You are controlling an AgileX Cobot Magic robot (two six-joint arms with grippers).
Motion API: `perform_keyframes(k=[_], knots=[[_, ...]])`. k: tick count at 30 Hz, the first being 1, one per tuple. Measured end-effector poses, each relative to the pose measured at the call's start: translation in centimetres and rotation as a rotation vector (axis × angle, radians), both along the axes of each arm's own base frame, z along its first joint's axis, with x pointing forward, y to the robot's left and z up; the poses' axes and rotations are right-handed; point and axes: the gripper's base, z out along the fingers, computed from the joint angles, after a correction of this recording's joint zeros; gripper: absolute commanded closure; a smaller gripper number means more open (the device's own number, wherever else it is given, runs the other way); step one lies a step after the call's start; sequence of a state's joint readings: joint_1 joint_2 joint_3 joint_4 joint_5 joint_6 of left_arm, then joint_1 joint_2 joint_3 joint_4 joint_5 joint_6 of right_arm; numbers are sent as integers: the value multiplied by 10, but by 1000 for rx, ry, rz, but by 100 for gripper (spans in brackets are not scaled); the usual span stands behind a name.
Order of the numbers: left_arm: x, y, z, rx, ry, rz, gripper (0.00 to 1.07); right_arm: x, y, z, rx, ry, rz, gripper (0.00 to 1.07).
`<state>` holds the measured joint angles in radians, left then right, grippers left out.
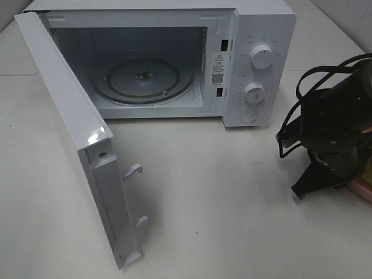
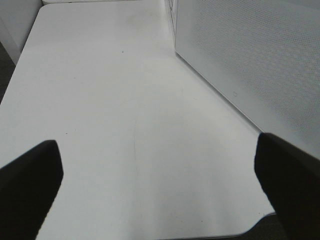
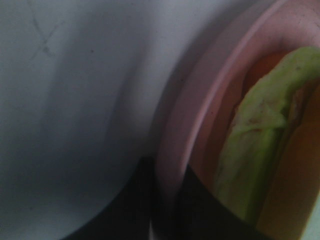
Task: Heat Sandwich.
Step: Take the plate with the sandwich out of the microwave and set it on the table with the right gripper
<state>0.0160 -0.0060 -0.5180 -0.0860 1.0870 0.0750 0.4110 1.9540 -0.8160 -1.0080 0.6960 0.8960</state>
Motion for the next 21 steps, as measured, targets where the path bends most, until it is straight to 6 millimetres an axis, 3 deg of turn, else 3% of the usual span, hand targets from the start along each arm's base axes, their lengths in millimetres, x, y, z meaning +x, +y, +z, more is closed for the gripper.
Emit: perform_keyframes(k=[6, 11, 14, 15, 16, 21], knots=[[0, 0, 0, 0, 0, 0, 7, 0, 0, 0, -1, -1, 0, 100], [0, 0, 0, 0, 0, 0, 7, -1, 0, 0, -1, 2, -8, 87], [0, 0, 0, 0, 0, 0, 7, -2, 0, 3, 5, 0, -25, 70], [0, 0, 0, 0, 0, 0, 7, -2, 0, 3, 5, 0, -25, 70], [0, 0, 0, 0, 0, 0, 7, -4, -1, 8, 14, 7, -34, 61], [0, 0, 0, 0, 0, 0, 7, -8, 1, 27, 62, 15, -27, 46]])
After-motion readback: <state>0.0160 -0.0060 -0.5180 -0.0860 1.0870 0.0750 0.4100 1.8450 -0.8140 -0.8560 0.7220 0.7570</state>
